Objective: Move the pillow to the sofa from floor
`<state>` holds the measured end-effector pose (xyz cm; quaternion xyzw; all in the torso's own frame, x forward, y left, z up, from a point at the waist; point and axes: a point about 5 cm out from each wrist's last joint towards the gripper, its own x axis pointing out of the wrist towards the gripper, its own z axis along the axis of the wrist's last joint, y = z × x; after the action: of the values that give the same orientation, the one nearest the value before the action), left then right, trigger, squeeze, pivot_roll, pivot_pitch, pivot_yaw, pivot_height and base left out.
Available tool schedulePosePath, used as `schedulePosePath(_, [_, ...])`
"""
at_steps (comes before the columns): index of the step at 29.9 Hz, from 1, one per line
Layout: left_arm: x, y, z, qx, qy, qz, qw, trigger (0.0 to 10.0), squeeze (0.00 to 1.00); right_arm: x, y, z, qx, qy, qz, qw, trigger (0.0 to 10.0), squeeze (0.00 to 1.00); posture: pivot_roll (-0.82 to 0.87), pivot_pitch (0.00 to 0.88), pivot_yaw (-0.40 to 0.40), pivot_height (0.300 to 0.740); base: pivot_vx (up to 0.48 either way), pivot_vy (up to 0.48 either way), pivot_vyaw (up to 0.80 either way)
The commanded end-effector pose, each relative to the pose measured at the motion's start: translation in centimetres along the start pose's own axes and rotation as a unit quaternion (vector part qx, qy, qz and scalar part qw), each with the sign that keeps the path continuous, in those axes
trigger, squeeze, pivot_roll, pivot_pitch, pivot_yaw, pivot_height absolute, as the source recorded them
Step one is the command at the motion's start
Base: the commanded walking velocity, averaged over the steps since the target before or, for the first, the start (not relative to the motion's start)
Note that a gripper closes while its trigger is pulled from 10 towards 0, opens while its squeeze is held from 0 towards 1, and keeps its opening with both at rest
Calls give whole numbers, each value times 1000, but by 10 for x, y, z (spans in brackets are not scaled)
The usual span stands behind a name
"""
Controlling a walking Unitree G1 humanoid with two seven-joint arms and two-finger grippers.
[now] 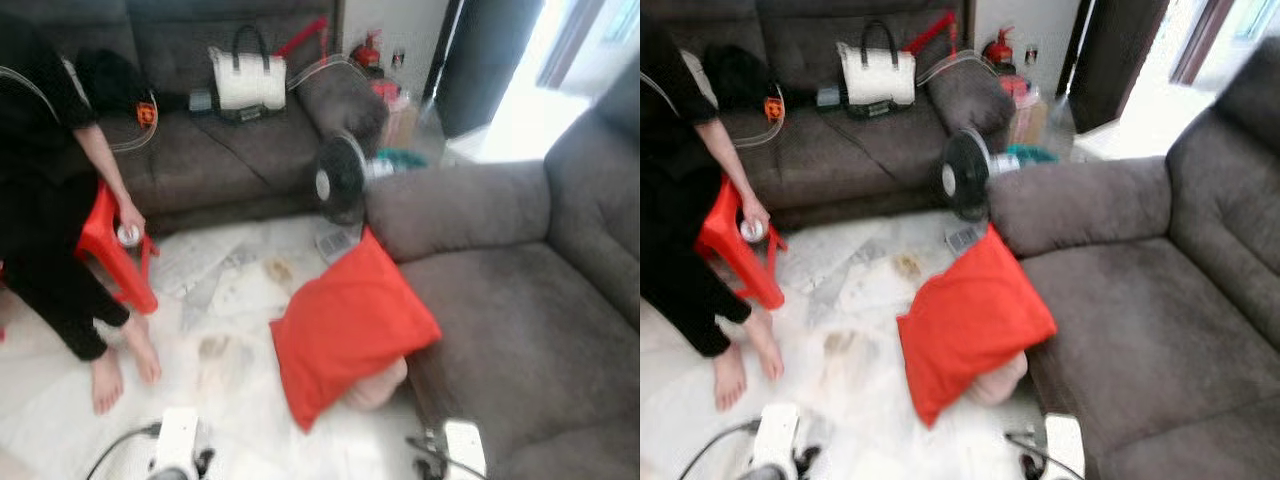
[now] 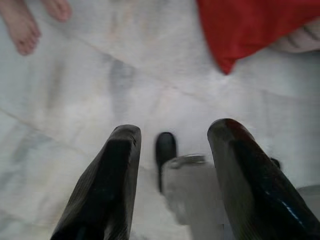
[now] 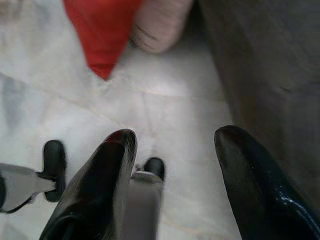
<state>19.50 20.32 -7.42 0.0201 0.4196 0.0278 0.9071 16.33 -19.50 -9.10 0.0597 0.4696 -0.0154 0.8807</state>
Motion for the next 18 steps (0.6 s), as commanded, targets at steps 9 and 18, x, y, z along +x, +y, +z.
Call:
schedulePosePath(9, [-2,8,-3,-11,2,8,1000,10000,0,1,5,2,2,-4,5,1000,10000,0,143,41,-60,740,0,0,0])
schedulePosePath(18, [-2,8,-3,-12,1,8,1000,10000,0,1,5,2,5,-4,4,1000,10000,0,145,42,-59,740,0,0,0])
